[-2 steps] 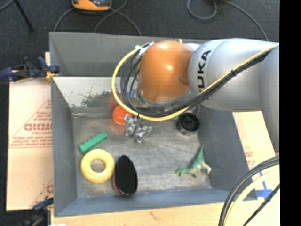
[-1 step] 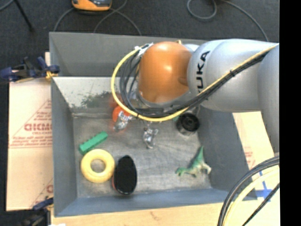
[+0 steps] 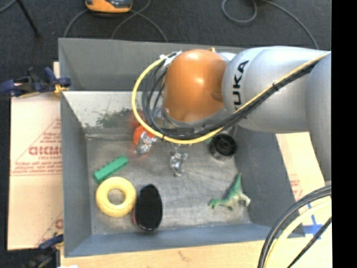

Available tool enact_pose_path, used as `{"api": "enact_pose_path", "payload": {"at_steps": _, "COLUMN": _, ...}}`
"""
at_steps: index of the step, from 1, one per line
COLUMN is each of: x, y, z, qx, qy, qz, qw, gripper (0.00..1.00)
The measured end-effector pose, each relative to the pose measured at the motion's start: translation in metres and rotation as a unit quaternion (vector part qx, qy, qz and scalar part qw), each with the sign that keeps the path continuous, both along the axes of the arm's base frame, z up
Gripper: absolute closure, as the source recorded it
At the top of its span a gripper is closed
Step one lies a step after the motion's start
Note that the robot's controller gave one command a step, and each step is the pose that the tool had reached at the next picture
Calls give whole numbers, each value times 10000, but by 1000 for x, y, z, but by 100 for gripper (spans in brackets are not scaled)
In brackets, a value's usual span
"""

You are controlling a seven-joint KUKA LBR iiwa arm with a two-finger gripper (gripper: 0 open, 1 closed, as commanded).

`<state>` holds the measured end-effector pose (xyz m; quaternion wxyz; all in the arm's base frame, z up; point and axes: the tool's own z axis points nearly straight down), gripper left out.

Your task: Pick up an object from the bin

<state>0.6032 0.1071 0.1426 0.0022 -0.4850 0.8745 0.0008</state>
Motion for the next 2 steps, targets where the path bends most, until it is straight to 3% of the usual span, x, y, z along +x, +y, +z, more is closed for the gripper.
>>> {"api": "enact_pose_path", "payload": {"at_steps": 1, "x": -21, "y": 8, "z": -15, "qx": -17, "qy": -39, "qz": 566, "qw": 9984, "gripper": 0}}
{"api": "enact_pose_path", "payload": {"at_steps": 2, "x": -86, "y": 18, "z": -43, "qx": -4, "qy": 0, "qz": 1484, "qw": 9889, "gripper": 0}}
